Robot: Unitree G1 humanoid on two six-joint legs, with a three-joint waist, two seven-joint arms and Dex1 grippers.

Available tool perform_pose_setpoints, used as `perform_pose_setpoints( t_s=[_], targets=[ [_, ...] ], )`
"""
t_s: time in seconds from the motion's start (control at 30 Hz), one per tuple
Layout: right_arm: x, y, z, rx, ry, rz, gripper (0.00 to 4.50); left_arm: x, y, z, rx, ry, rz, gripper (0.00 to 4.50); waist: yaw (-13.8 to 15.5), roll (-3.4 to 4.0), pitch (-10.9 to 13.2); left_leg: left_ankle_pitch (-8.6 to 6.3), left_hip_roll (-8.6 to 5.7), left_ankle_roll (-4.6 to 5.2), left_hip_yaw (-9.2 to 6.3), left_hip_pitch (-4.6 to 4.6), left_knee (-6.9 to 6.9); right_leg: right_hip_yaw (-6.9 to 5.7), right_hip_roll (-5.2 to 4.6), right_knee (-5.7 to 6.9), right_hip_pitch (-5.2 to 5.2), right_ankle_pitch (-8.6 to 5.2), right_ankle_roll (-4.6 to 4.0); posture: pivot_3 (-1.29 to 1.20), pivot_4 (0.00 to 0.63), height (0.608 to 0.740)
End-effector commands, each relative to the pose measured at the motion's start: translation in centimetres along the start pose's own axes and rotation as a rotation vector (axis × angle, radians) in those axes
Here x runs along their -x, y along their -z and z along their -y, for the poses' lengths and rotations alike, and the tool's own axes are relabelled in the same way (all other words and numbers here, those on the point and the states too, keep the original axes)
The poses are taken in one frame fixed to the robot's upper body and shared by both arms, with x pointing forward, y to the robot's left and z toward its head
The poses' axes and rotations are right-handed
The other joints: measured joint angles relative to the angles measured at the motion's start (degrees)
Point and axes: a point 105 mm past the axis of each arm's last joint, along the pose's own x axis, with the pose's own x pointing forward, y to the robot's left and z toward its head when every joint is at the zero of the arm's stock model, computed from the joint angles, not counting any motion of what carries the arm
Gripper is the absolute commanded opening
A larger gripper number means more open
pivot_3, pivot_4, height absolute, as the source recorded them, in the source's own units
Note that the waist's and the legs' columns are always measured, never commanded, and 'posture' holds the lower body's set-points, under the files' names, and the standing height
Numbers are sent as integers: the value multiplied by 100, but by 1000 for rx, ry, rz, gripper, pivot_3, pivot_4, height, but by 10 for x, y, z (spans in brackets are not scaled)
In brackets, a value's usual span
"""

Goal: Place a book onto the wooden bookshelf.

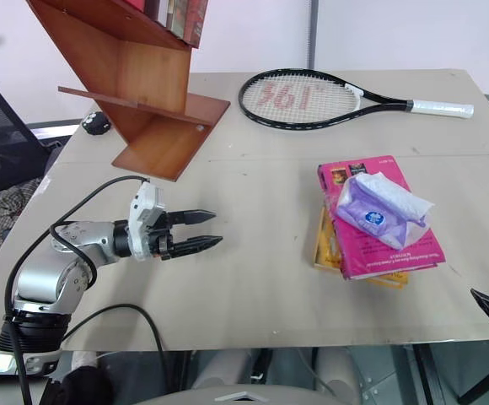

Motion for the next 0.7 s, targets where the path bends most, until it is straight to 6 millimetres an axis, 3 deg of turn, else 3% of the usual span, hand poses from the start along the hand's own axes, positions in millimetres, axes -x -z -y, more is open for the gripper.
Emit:
perform_pose_setpoints(
  t_s=[0.03, 0.13, 0.27, 0.4, 0.5, 0.7],
  targets=[
    [-6, -12, 4, 56, 28, 39, 4500, 1, -22, -3, -58, -1, 58, 3413, 0, 0, 0, 0, 0, 0, 0, 0, -1, 0, 0, 0, 0, 0, 0, 0, 150, 740],
    [-22, -29, 8, 107, 69, 82, 4500, -8, -45, 0, -83, 47, 127, 3413, -7, -5, 3, 0, 0, 0, 0, 0, 3, -3, 0, 0, 0, 0, 0, 0, 150, 740],
    [-38, -47, 3, 131, 38, 93, 4500, -10, -56, 13, -137, 140, 143, 3413, -14, -2, 1, 1, 3, 1, 5, 1, 5, -11, 3, 1, 0, 2, -2, 0, 150, 740],
    [-62, -64, -8, 120, -66, 80, 4500, -11, -58, 27, -203, 228, 131, 3413, -18, -4, 3, 0, 4, -6, 8, -2, -2, -11, 6, 1, -2, 3, -2, 0, 150, 740],
    [-85, -78, -4, 107, -93, 102, 4500, -14, -60, 31, -225, 248, 137, 3413, -21, -8, 6, -1, 4, -5, 11, -3, 2, -11, 5, -6, 0, 4, -3, 0, 150, 740],
    [-119, -84, -17, 72, -206, 75, 4500, -14, -64, 40, -241, 272, 149, 3413, 4, -17, 11, 10, 5, -23, -8, -21, 3, -19, 2, -16, -2, 3, -4, 0, 150, 740]
  ],
)
